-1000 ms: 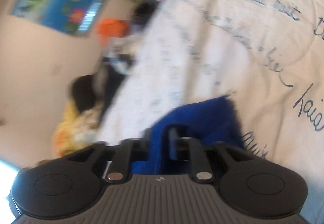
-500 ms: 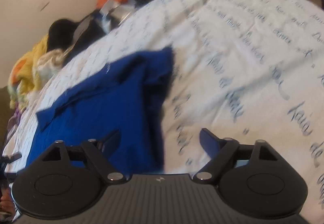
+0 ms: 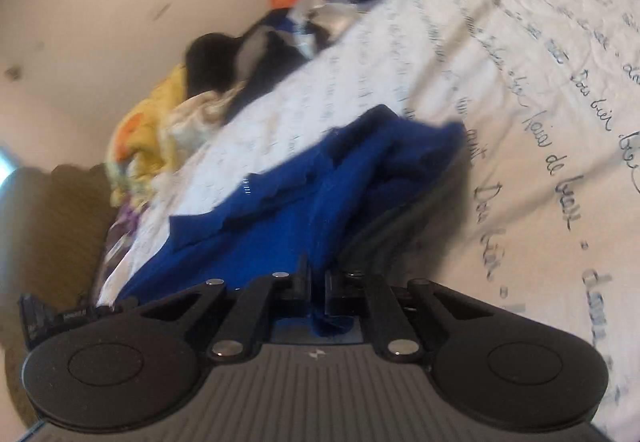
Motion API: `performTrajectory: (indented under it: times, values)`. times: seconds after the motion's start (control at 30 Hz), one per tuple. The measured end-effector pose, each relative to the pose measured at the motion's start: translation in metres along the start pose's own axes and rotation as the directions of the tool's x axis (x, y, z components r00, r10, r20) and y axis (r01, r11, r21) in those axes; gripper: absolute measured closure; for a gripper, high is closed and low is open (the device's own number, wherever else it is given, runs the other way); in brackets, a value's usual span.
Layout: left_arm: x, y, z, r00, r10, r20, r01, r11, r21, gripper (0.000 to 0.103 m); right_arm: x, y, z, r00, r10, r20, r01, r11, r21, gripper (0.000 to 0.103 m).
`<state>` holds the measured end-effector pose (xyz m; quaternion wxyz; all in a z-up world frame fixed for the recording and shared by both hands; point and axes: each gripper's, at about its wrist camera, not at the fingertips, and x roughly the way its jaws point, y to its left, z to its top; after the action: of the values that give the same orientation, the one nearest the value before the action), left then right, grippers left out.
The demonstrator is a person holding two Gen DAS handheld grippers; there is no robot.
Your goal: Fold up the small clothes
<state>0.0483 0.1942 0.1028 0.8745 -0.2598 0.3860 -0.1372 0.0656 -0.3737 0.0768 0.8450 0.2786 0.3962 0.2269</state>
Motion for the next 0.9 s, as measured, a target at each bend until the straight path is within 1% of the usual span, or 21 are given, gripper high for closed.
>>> performTrajectory:
  times: [0.07, 0.13, 0.2, 0.23, 0.27, 0.3, 0.33, 0.37, 0.4, 0.43, 0.47, 0.5, 0.6, 0.63, 0.7, 0.73, 0.77, 0.8, 0.83, 0.87, 0.9]
  values:
    - [-0.018, 0.005, -0.023, 1.0, 0.017, -0.016, -0.016, 0.998, 0.055, 0.094, -0.018, 0.003, -0.022, 1.0, 0.007, -0.026, -0.008, 1.0, -0.024, 0.097]
    - [-0.016, 0.022, -0.053, 0.996, 0.074, -0.058, -0.07, 0.995, 0.078, 0.088, -0.022, 0.0, -0.048, 0.996, -0.076, -0.049, 0.073, 0.996, -0.044, 0.091]
    - [-0.015, 0.045, -0.067, 0.989, 0.139, -0.046, -0.139, 0.99, 0.006, 0.088, -0.016, -0.012, -0.064, 0.983, -0.167, -0.072, 0.166, 0.986, -0.022, 0.064]
    - [-0.017, 0.052, -0.065, 0.991, 0.129, -0.038, -0.13, 0.991, -0.043, 0.087, -0.015, -0.017, -0.063, 0.977, -0.201, -0.07, 0.202, 0.979, 0.0, 0.062]
    - [-0.021, 0.055, -0.059, 0.995, 0.102, -0.014, -0.103, 0.99, -0.092, 0.081, -0.018, -0.018, -0.058, 0.975, -0.217, -0.043, 0.218, 0.975, 0.031, 0.061]
    - [-0.023, 0.053, -0.051, 0.997, 0.071, 0.014, -0.069, 0.991, -0.117, 0.06, -0.021, -0.017, -0.049, 0.981, -0.191, -0.007, 0.191, 0.98, 0.057, 0.059]
    - [-0.022, 0.048, -0.043, 0.998, 0.041, 0.044, -0.035, 0.991, -0.127, 0.046, -0.023, -0.014, -0.039, 0.99, -0.138, 0.03, 0.135, 0.987, 0.082, 0.054]
    - [-0.018, 0.041, -0.034, 0.997, 0.03, 0.067, -0.021, 0.99, -0.138, 0.018, -0.022, -0.011, -0.028, 0.995, -0.071, 0.065, 0.064, 0.992, 0.11, 0.036]
    - [-0.01, 0.032, -0.025, 0.996, 0.035, 0.086, -0.022, 0.988, -0.152, 0.01, -0.016, -0.01, -0.015, 0.997, -0.008, 0.082, -0.003, 0.991, 0.134, 0.024]
    - [0.001, 0.028, -0.019, 0.995, 0.024, 0.092, -0.009, 0.988, -0.152, 0.012, -0.004, -0.009, -0.003, 0.997, 0.032, 0.067, -0.042, 0.987, 0.154, 0.025]
    - [0.017, 0.023, -0.011, 0.997, 0.009, 0.073, 0.002, 0.989, -0.146, 0.018, 0.012, -0.009, 0.007, 0.999, 0.044, 0.029, -0.048, 0.983, 0.175, 0.026]
    - [0.037, 0.019, -0.004, 0.999, 0.016, 0.037, -0.011, 0.988, -0.154, 0.025, 0.031, -0.01, 0.015, 0.999, 0.029, -0.02, -0.024, 0.978, 0.207, 0.026]
    - [0.082, 0.021, 0.001, 0.994, 0.085, -0.069, -0.097, 0.976, -0.195, 0.029, 0.077, -0.013, 0.018, 0.988, -0.063, -0.143, 0.09, 0.977, 0.191, 0.026]
    - [0.091, 0.022, 0.001, 0.992, 0.1, -0.076, -0.113, 0.974, -0.194, 0.029, 0.086, -0.015, 0.018, 0.982, -0.092, -0.163, 0.122, 0.976, 0.18, 0.026]
    - [0.098, 0.018, 0.004, 0.991, 0.118, -0.069, -0.128, 0.98, -0.154, 0.032, 0.088, -0.014, 0.016, 0.989, -0.057, -0.134, 0.082, 0.979, 0.189, 0.025]
    - [0.101, 0.014, 0.008, 0.991, 0.108, -0.079, -0.119, 0.981, -0.151, 0.04, 0.09, -0.014, 0.018, 0.989, -0.049, -0.141, 0.078, 0.975, 0.208, 0.025]
    - [0.106, 0.011, 0.015, 0.994, 0.055, -0.089, -0.069, 0.985, -0.156, 0.068, 0.093, -0.015, 0.02, 0.99, -0.024, -0.137, 0.056, 0.971, 0.233, 0.025]
    - [0.113, 0.011, 0.025, 0.994, -0.035, -0.099, 0.017, 0.983, -0.185, 0.082, 0.096, -0.019, 0.025, 0.992, 0.038, -0.122, -0.004, 0.963, 0.271, 0.024]
    - [0.118, 0.012, 0.036, 0.992, -0.093, -0.084, 0.073, 0.973, -0.22, 0.08, 0.098, -0.029, 0.027, 0.989, 0.128, -0.073, -0.097, 0.938, 0.333, 0.024]
    - [0.121, 0.011, 0.046, 0.993, -0.103, -0.051, 0.088, 0.966, -0.243, 0.067, 0.101, -0.039, 0.033, 0.984, 0.181, 0.003, -0.166, 0.896, 0.413, 0.024]
    - [0.12, 0.012, 0.055, 0.997, -0.069, -0.02, 0.061, 0.965, -0.255, 0.045, 0.101, -0.05, 0.039, 0.979, 0.183, 0.084, -0.201, 0.848, 0.491, 0.024]
